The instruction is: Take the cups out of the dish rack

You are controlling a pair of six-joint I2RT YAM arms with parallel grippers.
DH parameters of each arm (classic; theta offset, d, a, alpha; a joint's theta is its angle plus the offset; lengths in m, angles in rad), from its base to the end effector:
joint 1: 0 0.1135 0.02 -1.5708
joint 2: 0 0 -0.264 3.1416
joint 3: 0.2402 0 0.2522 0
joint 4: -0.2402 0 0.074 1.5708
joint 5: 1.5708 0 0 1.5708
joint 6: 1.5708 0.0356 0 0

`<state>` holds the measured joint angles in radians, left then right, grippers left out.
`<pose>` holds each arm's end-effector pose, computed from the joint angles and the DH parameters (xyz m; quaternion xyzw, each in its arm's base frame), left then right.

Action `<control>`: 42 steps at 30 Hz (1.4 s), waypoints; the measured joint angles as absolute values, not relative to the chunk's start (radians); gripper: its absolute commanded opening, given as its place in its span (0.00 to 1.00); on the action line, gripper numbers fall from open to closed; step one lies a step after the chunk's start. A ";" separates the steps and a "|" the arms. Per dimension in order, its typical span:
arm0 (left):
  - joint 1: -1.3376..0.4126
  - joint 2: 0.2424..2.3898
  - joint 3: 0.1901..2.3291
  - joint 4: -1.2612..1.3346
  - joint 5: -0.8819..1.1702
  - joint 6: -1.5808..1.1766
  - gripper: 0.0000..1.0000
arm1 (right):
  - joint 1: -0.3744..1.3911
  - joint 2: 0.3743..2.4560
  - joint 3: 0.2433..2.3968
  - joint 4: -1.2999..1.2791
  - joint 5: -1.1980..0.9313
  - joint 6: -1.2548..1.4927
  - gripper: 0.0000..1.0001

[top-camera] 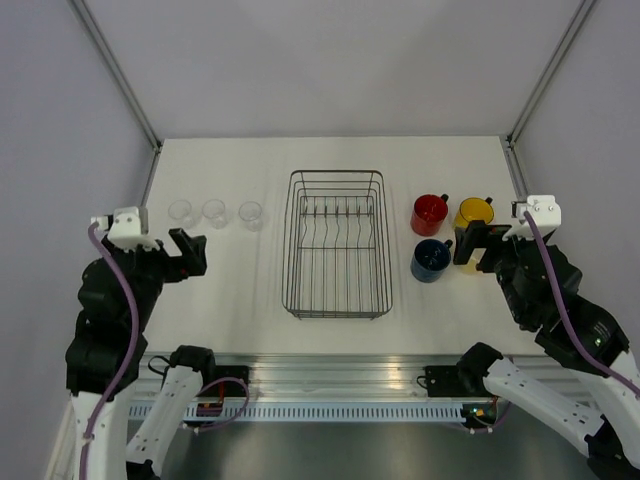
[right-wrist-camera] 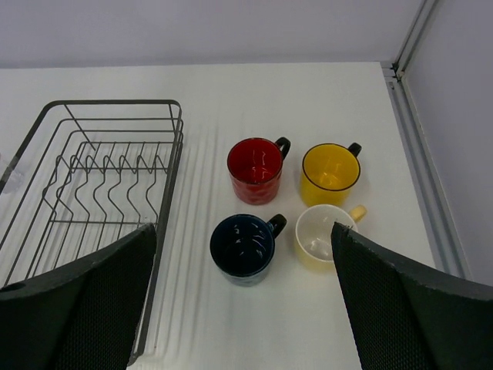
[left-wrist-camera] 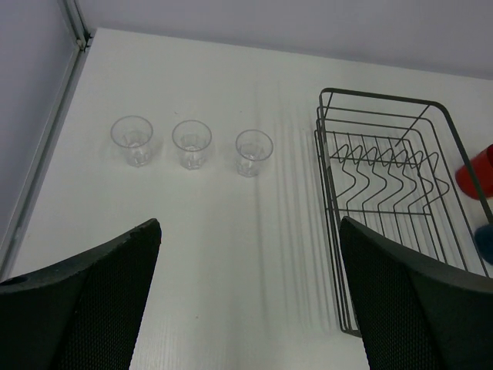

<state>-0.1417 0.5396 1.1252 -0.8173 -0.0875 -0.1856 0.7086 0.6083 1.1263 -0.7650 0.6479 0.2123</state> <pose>0.0708 -0.0070 0.4094 -0.0443 0.7826 -0.0672 0.6173 0.0791 0.0395 0.4128 0.0060 0.7729 0.0340 0.6335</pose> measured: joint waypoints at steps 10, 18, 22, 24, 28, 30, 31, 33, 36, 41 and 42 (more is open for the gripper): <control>-0.149 0.258 1.037 -0.871 -0.023 -0.152 1.00 | 0.708 0.489 1.129 -0.920 0.688 0.220 0.98; -0.152 0.171 1.038 -0.930 0.014 -0.148 1.00 | 0.709 0.435 1.150 -1.003 0.682 0.239 0.98; -0.153 0.142 1.038 -0.949 0.025 -0.149 1.00 | 0.708 0.414 1.158 -1.012 0.683 0.238 0.98; -0.153 0.140 1.038 -0.949 0.027 -0.154 1.00 | 0.708 0.413 1.162 -1.011 0.688 0.237 0.98; -0.153 0.140 1.037 -0.949 0.027 -0.165 1.00 | 0.709 0.413 1.162 -1.011 0.702 0.233 0.98; -0.153 0.140 1.037 -0.949 0.028 -0.167 1.00 | 0.709 0.413 1.162 -1.010 0.707 0.230 0.98; -0.153 0.139 1.037 -0.949 0.028 -0.167 1.00 | 0.708 0.413 1.161 -1.009 0.709 0.229 0.98; -0.153 0.136 1.037 -0.949 0.028 -0.167 1.00 | 0.708 0.413 1.158 -1.005 0.713 0.226 0.98; -0.153 0.134 1.037 -0.949 0.028 -0.167 1.00 | 0.708 0.413 1.150 -1.000 0.715 0.220 0.98; -0.153 0.134 1.037 -0.949 0.028 -0.167 1.00 | 0.708 0.413 1.134 -0.986 0.714 0.212 0.98; -0.153 0.134 1.037 -0.949 0.028 -0.167 1.00 | 0.708 0.413 1.131 -0.982 0.714 0.212 0.98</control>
<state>-0.1528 0.1345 1.0374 -0.9489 0.0280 -0.1673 0.7082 0.4129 1.1313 -0.9825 0.7139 0.2119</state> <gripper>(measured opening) 0.993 0.979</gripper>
